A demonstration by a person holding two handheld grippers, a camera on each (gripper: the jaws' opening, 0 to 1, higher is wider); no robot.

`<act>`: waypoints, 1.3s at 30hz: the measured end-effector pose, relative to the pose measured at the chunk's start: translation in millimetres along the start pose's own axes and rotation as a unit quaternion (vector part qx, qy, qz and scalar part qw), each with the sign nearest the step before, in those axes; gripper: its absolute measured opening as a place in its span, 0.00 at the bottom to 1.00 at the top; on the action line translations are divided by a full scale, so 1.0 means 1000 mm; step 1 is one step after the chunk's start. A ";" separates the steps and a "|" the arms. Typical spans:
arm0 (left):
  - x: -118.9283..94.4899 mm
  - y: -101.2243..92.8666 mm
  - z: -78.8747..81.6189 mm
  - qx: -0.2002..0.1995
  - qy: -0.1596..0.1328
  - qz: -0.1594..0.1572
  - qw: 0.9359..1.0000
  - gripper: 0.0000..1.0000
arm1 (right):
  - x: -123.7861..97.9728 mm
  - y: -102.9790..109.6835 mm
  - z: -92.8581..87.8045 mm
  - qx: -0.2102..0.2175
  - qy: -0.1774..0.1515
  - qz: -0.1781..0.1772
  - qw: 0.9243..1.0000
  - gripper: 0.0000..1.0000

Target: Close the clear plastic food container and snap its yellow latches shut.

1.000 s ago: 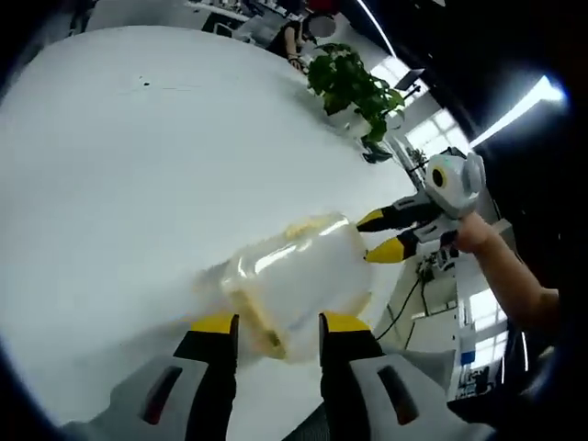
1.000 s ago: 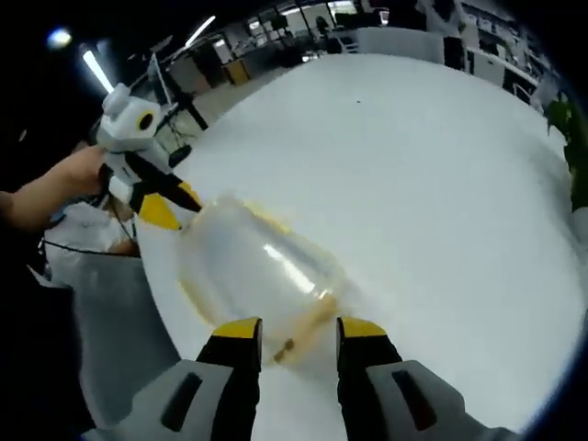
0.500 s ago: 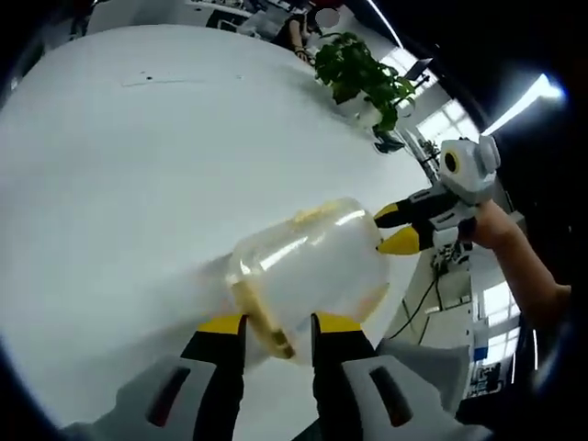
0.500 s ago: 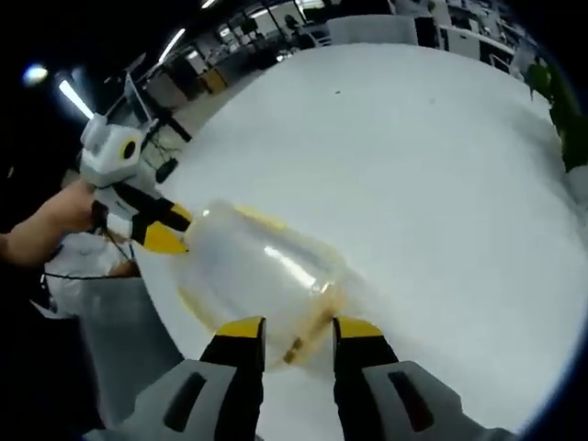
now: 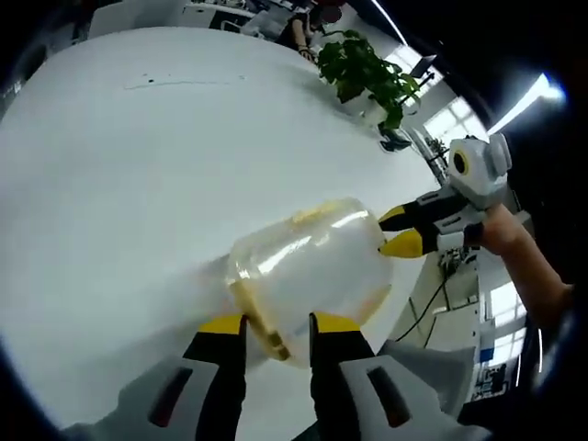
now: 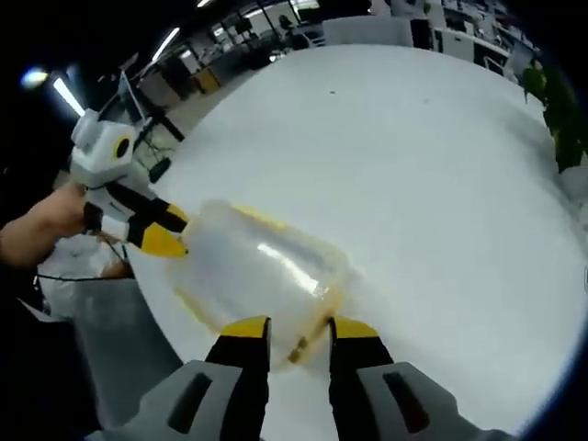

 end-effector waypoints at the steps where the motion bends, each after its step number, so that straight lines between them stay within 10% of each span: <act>1: 0.000 0.000 0.000 0.001 0.000 0.000 1.000 0.24 | 0.000 0.001 0.000 0.007 -0.003 -0.001 1.000 0.22; 20: 0.001 -0.002 0.000 -0.023 0.002 0.008 1.000 0.24 | -0.005 0.000 0.000 0.014 -0.001 -0.013 1.000 0.20; 39: -0.030 0.029 -0.017 -0.042 0.001 0.014 0.999 0.25 | 0.022 0.045 0.000 0.029 -0.002 -0.014 0.999 0.20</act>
Point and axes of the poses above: the point that each gripper's makers call its tool centre point, and the gripper's own axes: x roughly forward along the fingers, y roughly to its left, z roughly out of its top, the point moved 2 cm from there along -x, roughly backward along the fingers, and after that the axes turned 13 degrees about -y, right-handed, at the moved point
